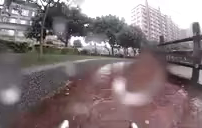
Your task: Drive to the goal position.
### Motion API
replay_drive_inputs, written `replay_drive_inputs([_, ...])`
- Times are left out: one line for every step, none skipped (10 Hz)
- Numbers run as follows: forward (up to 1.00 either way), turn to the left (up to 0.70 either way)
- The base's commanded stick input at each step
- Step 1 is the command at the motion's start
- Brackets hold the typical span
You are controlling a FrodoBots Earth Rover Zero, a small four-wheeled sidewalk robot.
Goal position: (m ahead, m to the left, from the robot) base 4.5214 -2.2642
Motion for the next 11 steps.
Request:
replay_drive_inputs([0.70,0.00])
replay_drive_inputs([0.70,0.00])
replay_drive_inputs([0.70,0.00])
replay_drive_inputs([0.70,0.00])
replay_drive_inputs([0.70,0.00])
replay_drive_inputs([0.70,0.00])
replay_drive_inputs([0.70,0.00])
replay_drive_inputs([0.70,0.00])
replay_drive_inputs([0.70,0.00])
replay_drive_inputs([0.70,0.00])
replay_drive_inputs([0.70,0.00])
